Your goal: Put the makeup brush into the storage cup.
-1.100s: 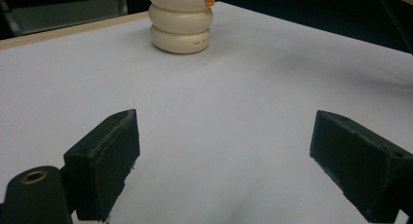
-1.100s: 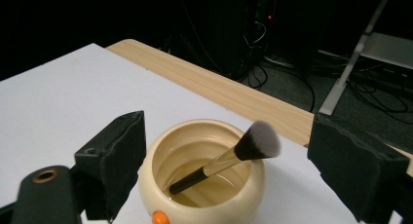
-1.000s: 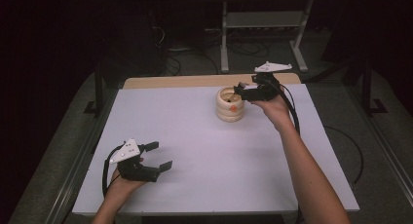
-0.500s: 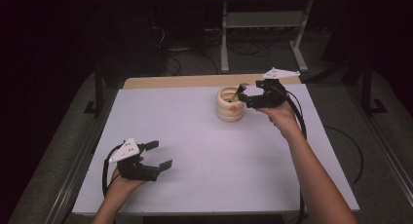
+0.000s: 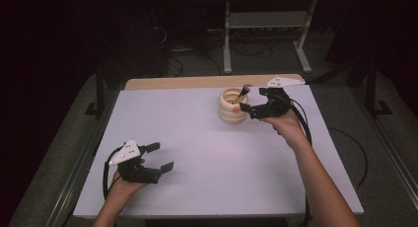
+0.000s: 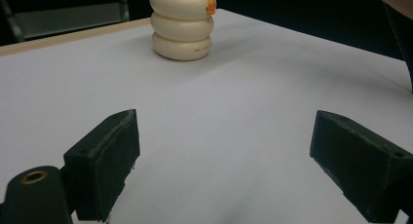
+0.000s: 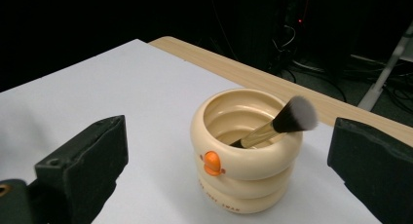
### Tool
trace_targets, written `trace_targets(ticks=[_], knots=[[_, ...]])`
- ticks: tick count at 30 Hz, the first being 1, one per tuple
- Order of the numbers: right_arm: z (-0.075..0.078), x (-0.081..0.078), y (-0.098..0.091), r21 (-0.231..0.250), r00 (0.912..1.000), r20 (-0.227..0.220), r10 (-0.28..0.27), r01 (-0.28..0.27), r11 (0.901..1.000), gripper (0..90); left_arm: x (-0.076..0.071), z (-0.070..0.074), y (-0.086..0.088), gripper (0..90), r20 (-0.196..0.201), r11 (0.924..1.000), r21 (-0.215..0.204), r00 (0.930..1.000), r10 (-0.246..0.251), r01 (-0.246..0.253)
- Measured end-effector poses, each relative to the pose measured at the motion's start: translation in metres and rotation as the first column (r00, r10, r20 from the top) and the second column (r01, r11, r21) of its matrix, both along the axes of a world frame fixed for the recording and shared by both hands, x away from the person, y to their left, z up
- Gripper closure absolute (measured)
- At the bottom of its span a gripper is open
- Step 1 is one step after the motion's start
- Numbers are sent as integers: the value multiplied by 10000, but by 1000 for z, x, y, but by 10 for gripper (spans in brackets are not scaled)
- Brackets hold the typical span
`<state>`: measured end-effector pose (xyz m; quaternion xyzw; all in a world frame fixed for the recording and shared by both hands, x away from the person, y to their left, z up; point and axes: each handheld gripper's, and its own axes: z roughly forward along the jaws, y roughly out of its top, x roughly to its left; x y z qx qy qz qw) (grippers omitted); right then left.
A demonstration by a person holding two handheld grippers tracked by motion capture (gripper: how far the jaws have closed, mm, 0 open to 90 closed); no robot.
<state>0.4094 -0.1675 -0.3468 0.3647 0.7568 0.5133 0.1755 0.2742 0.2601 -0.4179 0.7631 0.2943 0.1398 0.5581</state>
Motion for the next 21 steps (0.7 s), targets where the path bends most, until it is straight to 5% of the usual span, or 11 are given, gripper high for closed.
trace_targets(ticks=[21], knots=[[-19,-35,-8,149,9997,145,200,-203,9997,7,-1,1,1,105,57,9999,146,10000,-36,35]])
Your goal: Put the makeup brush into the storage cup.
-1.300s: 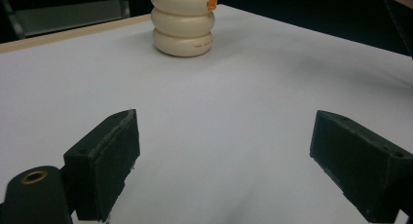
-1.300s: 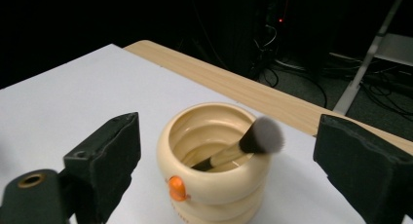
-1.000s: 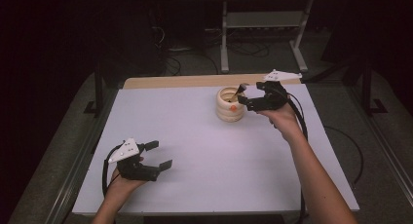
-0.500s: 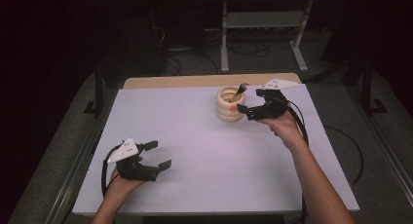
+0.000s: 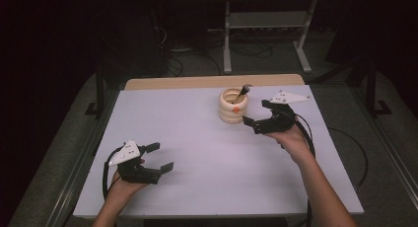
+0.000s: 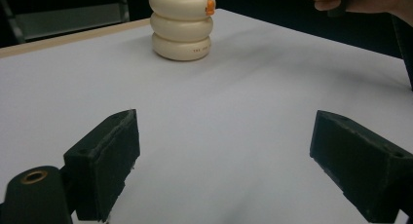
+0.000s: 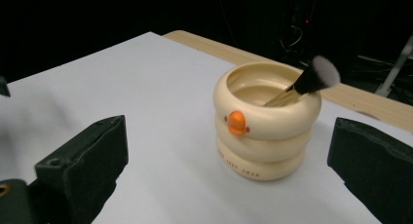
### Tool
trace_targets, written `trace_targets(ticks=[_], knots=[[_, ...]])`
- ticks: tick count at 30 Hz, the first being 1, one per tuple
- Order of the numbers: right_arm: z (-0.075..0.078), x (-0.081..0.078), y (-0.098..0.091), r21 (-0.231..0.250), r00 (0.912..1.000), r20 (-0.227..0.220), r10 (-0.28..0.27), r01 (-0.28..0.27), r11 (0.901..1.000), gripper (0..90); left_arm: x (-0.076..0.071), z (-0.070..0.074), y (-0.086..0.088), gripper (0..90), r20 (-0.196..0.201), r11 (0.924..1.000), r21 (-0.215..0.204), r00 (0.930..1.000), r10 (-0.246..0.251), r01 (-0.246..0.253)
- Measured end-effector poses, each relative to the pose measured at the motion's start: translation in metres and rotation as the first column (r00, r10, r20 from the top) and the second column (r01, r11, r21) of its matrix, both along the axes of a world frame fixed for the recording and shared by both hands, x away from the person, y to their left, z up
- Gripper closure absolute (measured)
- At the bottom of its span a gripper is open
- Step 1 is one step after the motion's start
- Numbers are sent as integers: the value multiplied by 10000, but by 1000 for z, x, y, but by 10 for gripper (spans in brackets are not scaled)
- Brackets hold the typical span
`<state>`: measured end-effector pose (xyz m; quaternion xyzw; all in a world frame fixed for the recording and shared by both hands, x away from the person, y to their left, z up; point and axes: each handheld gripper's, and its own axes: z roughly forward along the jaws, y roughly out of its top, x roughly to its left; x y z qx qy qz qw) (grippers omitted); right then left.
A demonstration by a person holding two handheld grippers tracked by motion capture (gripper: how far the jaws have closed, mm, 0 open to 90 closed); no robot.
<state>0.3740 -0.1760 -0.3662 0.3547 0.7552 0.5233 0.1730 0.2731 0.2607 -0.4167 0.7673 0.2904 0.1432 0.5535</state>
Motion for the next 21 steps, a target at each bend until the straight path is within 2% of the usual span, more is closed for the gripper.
trace_targets(ticks=[5,8,11,17,18,21], knots=[[-7,-11,-3,-93,9999,-116,-3,2,10000,6,-1,1,0,105,116,10000,60,9999,1,-2],[-10,-17,-5,-83,10000,-30,-9,9,10000,7,-1,1,1,105,51,9999,-131,10000,-7,8],[-12,-24,-6,-138,9999,-143,-46,44,9999,7,-1,2,1,106,126,9999,-145,9999,-52,54],[-16,-34,-12,-39,10000,-26,-64,64,10000,7,-1,1,2,105,90,9998,-196,9999,-49,51],[-17,-36,-12,-60,9999,-84,-90,90,9999,7,-1,2,2,106,58,9999,-102,10000,-57,58],[-19,-42,-15,-32,10000,-57,-48,47,10000,7,-2,1,0,106,15,9997,-228,10000,-38,38]])
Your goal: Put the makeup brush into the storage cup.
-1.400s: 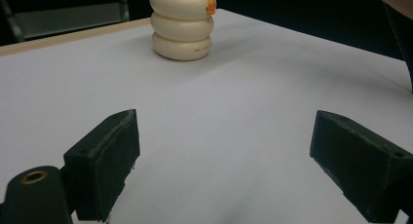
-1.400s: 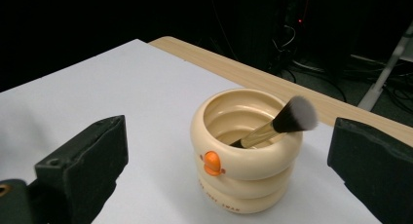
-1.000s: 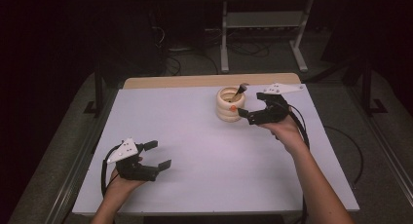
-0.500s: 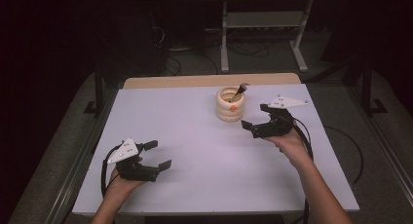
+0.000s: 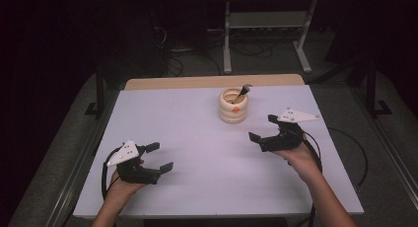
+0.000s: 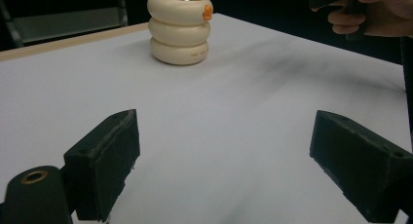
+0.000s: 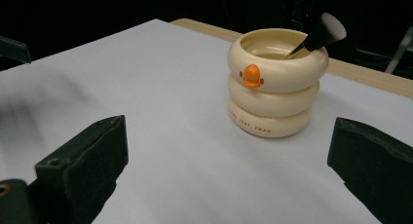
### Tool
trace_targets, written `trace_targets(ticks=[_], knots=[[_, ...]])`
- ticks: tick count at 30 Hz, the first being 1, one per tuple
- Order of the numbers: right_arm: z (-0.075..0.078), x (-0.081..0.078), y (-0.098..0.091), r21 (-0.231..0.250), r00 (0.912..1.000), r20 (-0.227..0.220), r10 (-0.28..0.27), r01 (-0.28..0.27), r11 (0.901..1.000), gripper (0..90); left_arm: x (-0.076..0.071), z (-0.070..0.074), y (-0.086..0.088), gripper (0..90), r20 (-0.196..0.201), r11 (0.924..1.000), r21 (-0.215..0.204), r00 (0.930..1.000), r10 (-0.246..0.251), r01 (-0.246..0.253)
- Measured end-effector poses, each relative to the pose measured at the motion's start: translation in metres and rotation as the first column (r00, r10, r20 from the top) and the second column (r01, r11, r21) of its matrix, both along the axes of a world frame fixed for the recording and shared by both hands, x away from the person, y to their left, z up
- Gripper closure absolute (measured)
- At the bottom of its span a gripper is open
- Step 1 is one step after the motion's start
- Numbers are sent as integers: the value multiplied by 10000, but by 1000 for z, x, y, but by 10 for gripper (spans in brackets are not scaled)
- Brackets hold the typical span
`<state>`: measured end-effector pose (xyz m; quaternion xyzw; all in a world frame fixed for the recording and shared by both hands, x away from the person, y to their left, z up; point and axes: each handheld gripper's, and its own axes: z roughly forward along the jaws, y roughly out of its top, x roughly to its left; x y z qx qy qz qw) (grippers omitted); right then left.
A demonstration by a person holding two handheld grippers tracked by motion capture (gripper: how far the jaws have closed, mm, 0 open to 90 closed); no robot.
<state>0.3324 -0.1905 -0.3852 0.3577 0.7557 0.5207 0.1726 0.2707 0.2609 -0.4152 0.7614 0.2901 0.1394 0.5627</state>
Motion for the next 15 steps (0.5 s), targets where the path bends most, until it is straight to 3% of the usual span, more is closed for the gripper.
trace_targets(ticks=[15], knots=[[-12,-33,-20,126,9996,145,-244,242,9996,7,-1,2,1,105,26,10000,-44,10000,10,-10]])
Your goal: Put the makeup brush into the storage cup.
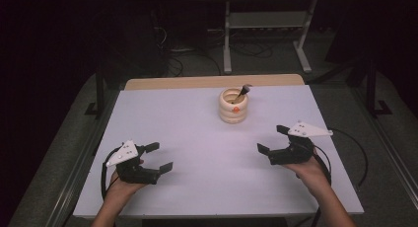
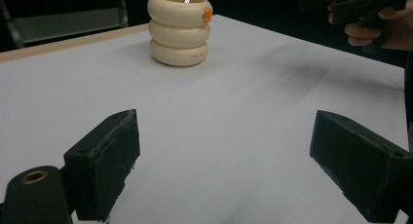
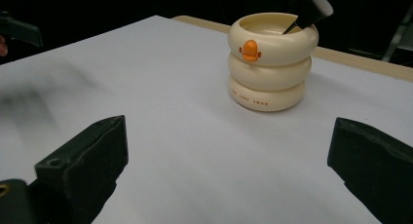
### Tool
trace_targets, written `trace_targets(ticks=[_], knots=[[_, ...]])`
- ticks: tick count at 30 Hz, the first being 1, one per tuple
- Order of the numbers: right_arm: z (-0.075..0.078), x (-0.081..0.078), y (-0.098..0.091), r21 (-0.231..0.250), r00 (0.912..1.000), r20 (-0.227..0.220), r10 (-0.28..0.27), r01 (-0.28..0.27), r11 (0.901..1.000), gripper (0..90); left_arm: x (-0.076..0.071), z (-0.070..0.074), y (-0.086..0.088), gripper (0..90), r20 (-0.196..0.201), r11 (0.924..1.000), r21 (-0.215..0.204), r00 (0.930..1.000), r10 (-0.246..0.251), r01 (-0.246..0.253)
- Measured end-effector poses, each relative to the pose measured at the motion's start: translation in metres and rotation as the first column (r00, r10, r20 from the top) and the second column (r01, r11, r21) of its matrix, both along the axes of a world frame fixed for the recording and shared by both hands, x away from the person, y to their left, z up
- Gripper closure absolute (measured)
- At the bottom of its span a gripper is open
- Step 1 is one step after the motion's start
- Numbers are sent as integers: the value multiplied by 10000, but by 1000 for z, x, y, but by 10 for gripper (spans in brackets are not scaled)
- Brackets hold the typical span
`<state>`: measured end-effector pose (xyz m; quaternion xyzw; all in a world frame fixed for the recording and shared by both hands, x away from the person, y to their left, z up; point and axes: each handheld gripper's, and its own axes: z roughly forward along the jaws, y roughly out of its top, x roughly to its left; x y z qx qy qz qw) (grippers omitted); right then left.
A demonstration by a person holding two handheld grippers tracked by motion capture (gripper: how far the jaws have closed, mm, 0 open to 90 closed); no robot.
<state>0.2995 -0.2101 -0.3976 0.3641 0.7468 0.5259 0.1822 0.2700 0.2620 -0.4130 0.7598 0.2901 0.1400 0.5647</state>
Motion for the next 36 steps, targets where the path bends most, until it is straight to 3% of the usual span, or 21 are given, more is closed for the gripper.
trace_targets(ticks=[18,36], knots=[[-22,-30,-22,-260,9993,-84,-368,366,9990,7,0,2,2,106,38,10000,3,10000,50,-50],[-21,-33,-21,-305,9996,102,-268,271,9992,7,1,1,3,105,83,9999,148,10000,-14,13]])
